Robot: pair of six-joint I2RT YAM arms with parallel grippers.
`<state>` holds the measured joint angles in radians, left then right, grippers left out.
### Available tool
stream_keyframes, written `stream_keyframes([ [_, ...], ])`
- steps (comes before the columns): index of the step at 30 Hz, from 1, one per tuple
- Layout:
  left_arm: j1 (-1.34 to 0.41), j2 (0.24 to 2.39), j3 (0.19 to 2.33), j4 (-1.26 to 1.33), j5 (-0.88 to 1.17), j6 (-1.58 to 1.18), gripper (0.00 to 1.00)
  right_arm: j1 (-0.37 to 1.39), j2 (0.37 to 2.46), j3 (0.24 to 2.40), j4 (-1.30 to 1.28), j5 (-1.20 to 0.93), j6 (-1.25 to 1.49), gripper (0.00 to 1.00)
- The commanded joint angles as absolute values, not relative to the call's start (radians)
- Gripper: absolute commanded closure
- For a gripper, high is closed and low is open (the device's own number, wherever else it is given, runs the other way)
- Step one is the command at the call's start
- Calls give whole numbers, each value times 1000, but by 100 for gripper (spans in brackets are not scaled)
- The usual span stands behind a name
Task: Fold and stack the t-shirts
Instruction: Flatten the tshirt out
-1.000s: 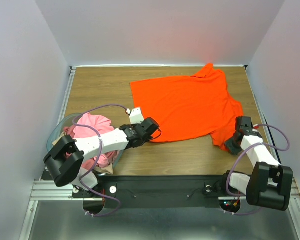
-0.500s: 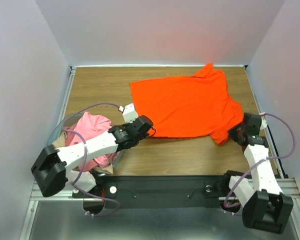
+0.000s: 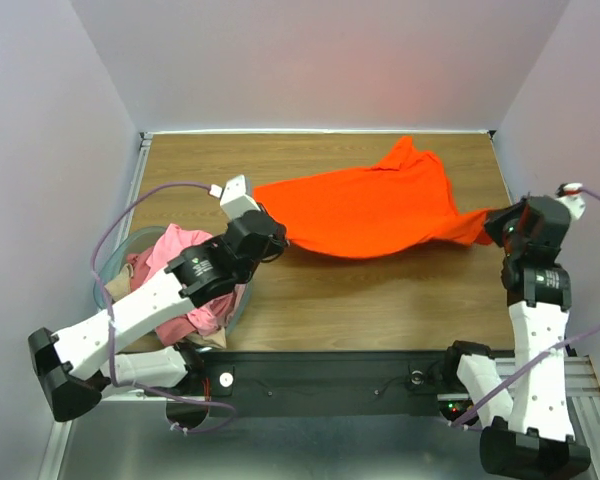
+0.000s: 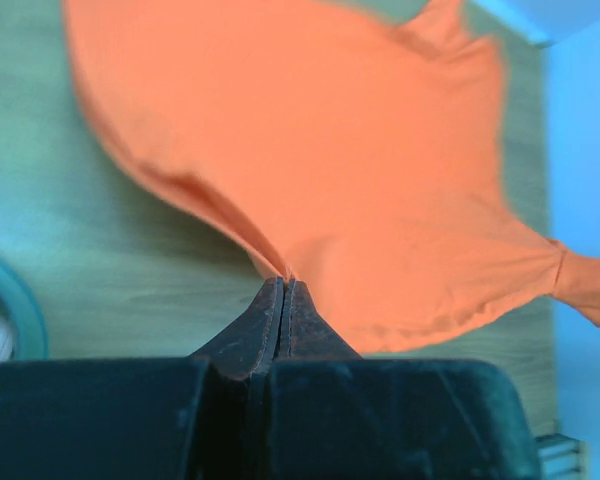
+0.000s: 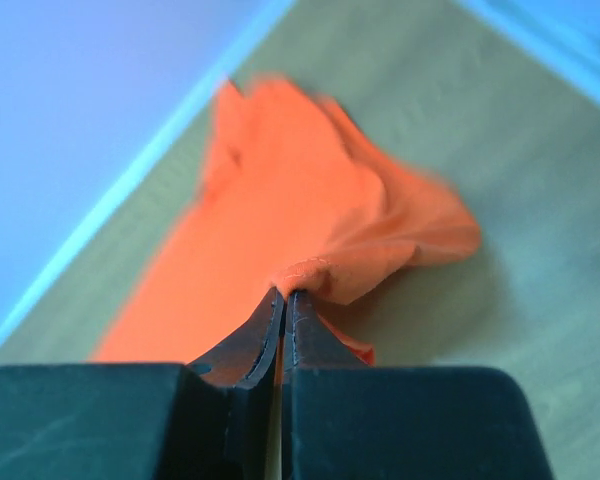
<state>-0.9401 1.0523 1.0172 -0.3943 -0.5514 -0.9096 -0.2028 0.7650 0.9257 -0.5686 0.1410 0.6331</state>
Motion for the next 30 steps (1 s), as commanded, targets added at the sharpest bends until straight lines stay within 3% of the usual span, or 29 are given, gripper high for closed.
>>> stream_keyframes([
  [1, -936, 974, 1197, -351, -565, -758, 100, -202, 738, 1168, -515, 202, 603, 100],
  [10, -936, 943, 1558, -336, -410, -548, 100, -202, 811, 1664, -561, 311, 525, 100],
  [18, -936, 920, 1719, -348, -292, -505, 100, -202, 862, 1962, -586, 333, 430, 100],
  [26, -936, 954, 1723, -365, -452, -495, 100, -202, 903, 1921, -584, 253, 445, 100],
  [30, -936, 1034, 1674, -373, -738, -491, 100, -202, 946, 1797, -529, 181, 474, 100],
])
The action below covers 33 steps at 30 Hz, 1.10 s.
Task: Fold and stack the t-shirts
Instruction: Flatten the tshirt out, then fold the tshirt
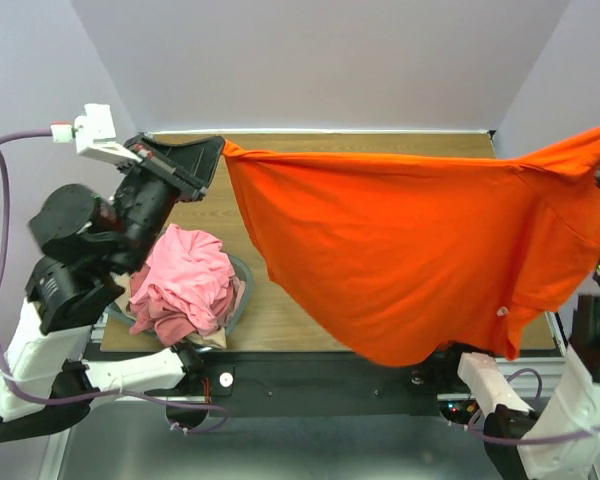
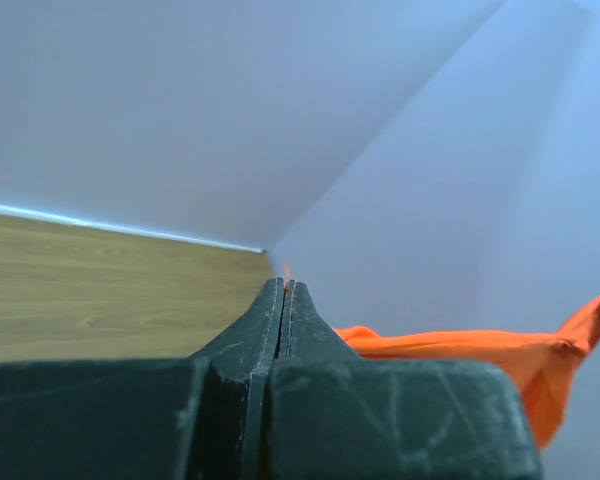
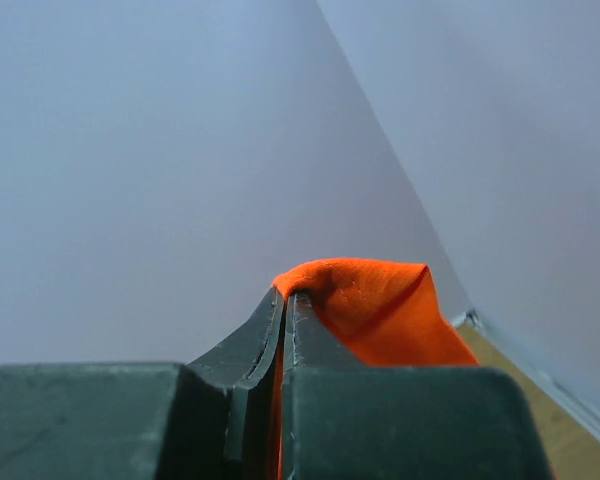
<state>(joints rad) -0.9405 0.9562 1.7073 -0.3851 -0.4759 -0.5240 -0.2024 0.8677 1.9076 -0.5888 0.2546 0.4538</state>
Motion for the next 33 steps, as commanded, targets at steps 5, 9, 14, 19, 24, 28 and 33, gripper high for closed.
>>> stream_keyframes([
  [5, -736, 1184, 1623, -350, -742, -497, 100, -202, 1012, 1559, -361, 91, 480, 100],
  [9, -514, 1409, 1560, -265, -485, -525, 100, -202, 1124, 1439, -238, 43, 476, 100],
  [14, -399, 1747, 1715, -204, -347, -479, 100, -202, 1370, 1404, -66, -73, 442, 100],
  [19, -327, 2179, 2142, -306, -281, -440, 100, -201, 1759, 1591, -9, -181, 399, 100],
  [24, -287, 2348, 2310, -293, -249, -410, 100, -192, 2005, 1777, -8, -198, 373, 100],
  [28, -262, 2345, 2244, -184, -195, -394, 100, -176, 2115, 1847, -11, -190, 371, 100],
  [33, -256, 2353, 2240, -169, -140, -377, 100, -149, 2103, 1793, -14, -138, 382, 100],
])
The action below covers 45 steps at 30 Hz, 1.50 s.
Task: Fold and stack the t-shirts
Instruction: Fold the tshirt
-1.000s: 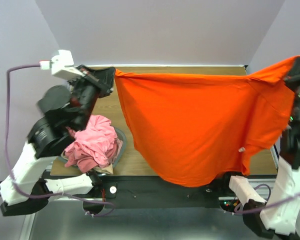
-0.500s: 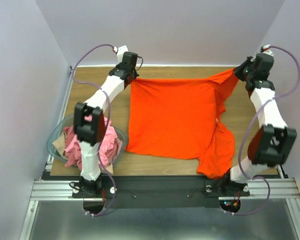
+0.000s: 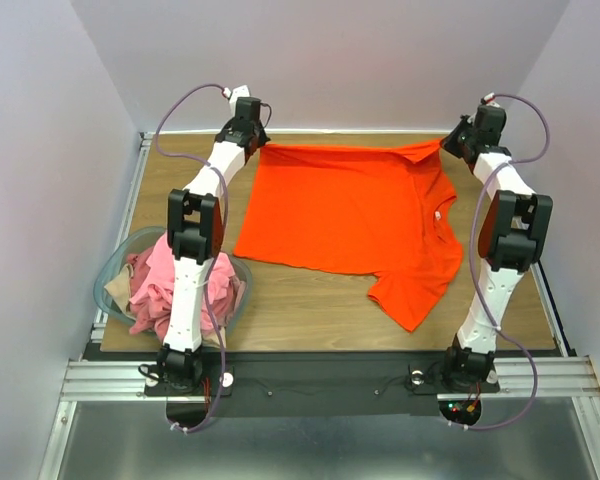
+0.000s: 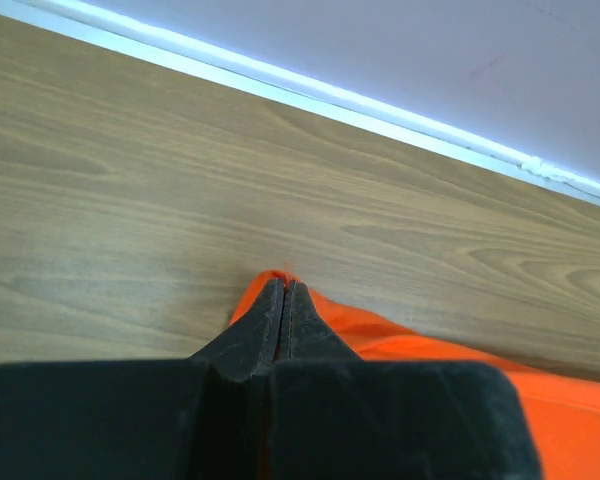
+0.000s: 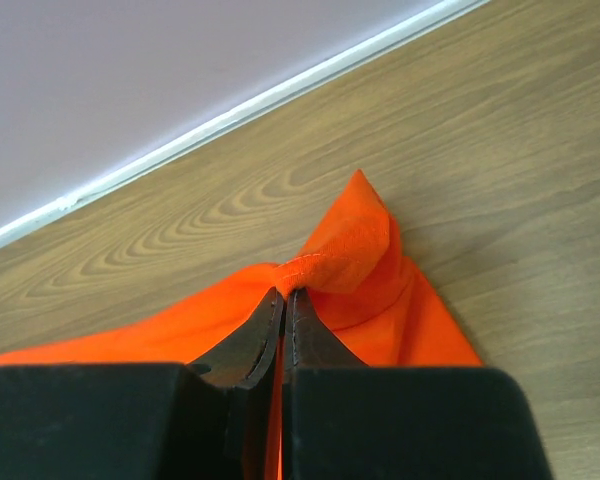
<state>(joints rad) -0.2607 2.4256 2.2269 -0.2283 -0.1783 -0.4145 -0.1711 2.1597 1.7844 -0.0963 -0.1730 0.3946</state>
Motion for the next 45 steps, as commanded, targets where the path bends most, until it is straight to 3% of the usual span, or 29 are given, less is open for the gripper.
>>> stream_keyframes([
  [1, -256, 2352, 2232, -172, -135, -377, 100, -141, 2064, 1743, -12, -117, 387, 100],
  [17, -256, 2206, 1951, -163, -161, -413, 100, -114, 1591, 1171, -106, 77, 575, 100],
  [33, -252, 2181, 1888, -213, -213, -439, 100, -21, 1471, 908, -170, 75, 653, 99],
  [34, -252, 2180, 1890, -228, -213, -440, 98, -21, 1470, 907, -175, 80, 653, 87],
  [35, -250, 2178, 1888, -236, -215, -442, 79, -21, 1467, 908, -193, 84, 649, 80],
  [37, -252, 2166, 1882, -244, -219, -448, 62, -21, 1451, 923, -213, 84, 627, 69],
  [38, -252, 2151, 1869, -247, -224, -449, 46, -21, 1428, 930, -228, 74, 617, 56],
  [39, -252, 2140, 1864, -250, -232, -454, 41, -21, 1413, 936, -235, 65, 606, 50],
  [40, -252, 2119, 1852, -259, -256, -478, 26, -21, 1401, 945, -238, 48, 586, 34],
  [43, -252, 2082, 1832, -265, -265, -511, 16, -21, 1367, 977, -238, 89, 589, 0],
  [45, -255, 2071, 1835, -265, -253, -515, 13, -23, 1399, 1014, -239, 106, 572, 0],
])
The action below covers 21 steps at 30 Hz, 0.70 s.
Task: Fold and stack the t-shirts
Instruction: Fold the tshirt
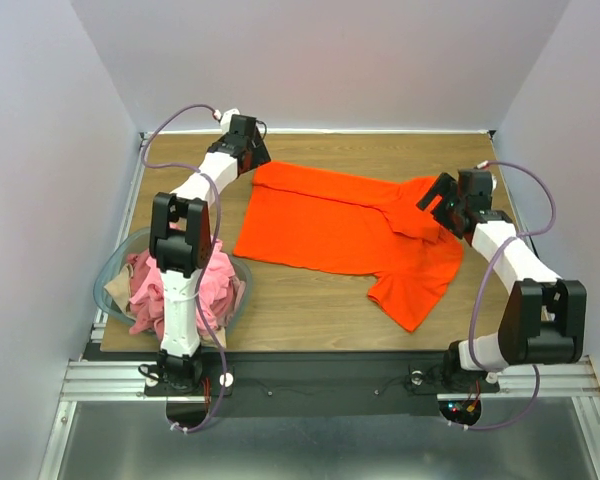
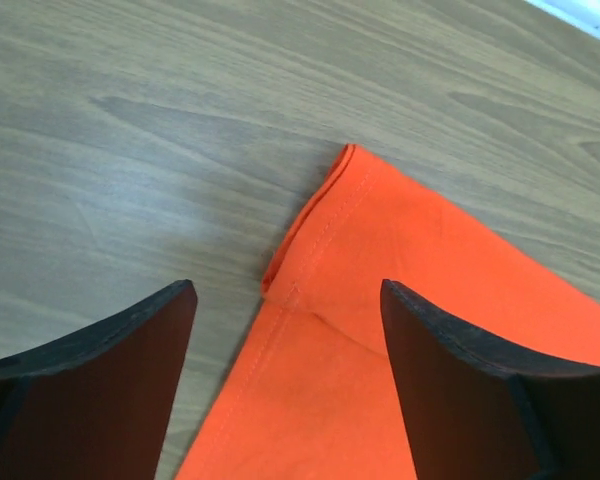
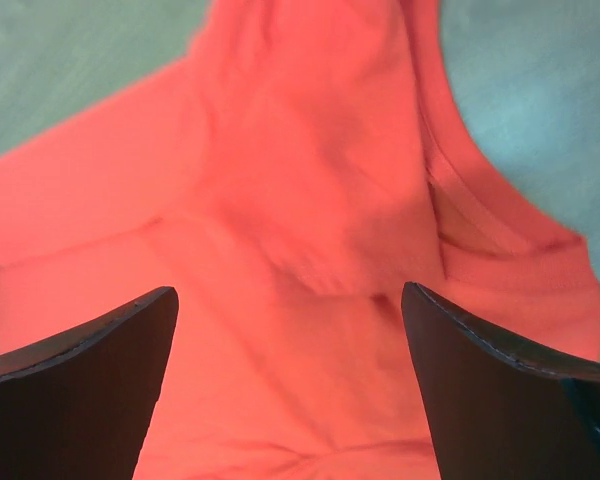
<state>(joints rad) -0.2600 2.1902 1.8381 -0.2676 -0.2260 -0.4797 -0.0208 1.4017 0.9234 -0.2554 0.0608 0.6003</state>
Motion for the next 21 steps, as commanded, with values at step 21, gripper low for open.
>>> stream_keyframes([
  [21, -305, 2405, 2077, -201, -38, -594, 10, -94, 2109, 1529, -245, 41, 511, 0],
])
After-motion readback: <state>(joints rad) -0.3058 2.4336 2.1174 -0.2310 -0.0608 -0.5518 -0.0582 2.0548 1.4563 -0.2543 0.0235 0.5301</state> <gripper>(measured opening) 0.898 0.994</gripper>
